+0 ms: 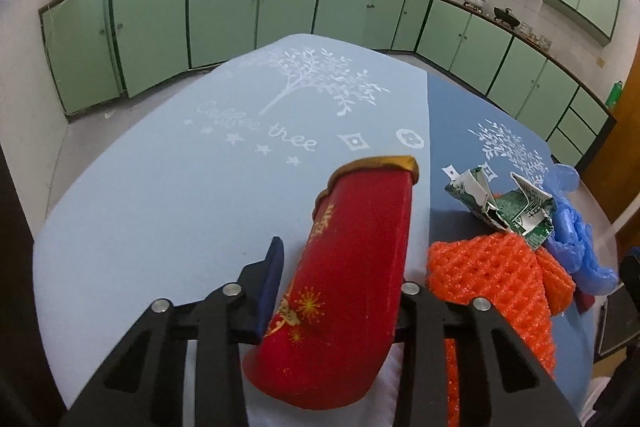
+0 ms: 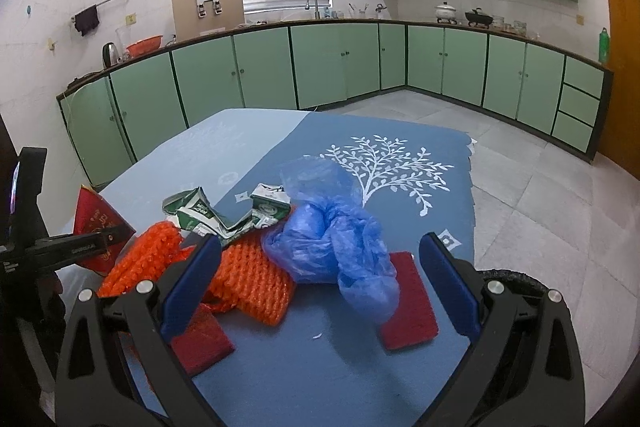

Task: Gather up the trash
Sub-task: 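Grasp the red paper cup with the left gripper and lift it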

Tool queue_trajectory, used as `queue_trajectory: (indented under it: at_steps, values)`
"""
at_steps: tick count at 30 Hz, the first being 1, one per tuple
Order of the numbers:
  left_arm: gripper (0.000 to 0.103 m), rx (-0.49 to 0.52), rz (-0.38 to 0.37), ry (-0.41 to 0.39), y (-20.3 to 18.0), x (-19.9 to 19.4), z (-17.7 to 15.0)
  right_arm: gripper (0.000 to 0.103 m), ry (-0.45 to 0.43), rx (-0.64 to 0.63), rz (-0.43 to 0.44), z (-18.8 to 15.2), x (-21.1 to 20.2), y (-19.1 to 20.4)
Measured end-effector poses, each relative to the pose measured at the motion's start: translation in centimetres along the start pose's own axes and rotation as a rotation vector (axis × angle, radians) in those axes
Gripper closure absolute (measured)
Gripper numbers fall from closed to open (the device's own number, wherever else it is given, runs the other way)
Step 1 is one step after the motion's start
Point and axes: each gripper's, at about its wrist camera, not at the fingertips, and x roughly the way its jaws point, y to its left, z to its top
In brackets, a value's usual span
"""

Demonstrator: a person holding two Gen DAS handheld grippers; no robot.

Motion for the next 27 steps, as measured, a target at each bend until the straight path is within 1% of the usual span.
queue_trajectory:
  at_steps: [8,9,13,17,18,23,27]
  values:
    - [0.069,0.029,0.002,-0.048,-0.9,-1.8,0.3,0.008,0.008,-0.001,-0.006,0.0,0.3,-0.3]
    - [0.069,0.034,-0.001,-0.05,-1.2,-2.0,0.4,0.01,0.008,0.001,-0.009,0.0,0.4,-0.4]
    - [0.069,0.035,-0.024,-0.067,-1.8,-2.9,1.1,0.011,0.009,0.012,-0.021,0.1,0.6,-1.1]
    - [0.069,0.042,-0.044,-0.097,-2.6,-3.9,2.0,0.018,0.007,0.025,-0.018,0.0,0.4,-1.9]
    - [0.069,0.044,-0.05,-0.1,-2.8,-4.1,2.1,0.018,0.007,0.027,-0.017,0.0,0.2,-2.1]
    - [0.069,0.071,-0.083,-0.107,-4.3,-4.8,2.0,0.02,0.019,0.012,-0.034,-1.0,-0.4,-2.6]
    - [0.069,0.107,-0.103,-0.097,-5.8,-4.6,1.4,0.021,0.027,0.032,-0.039,-1.4,-0.3,-3.1]
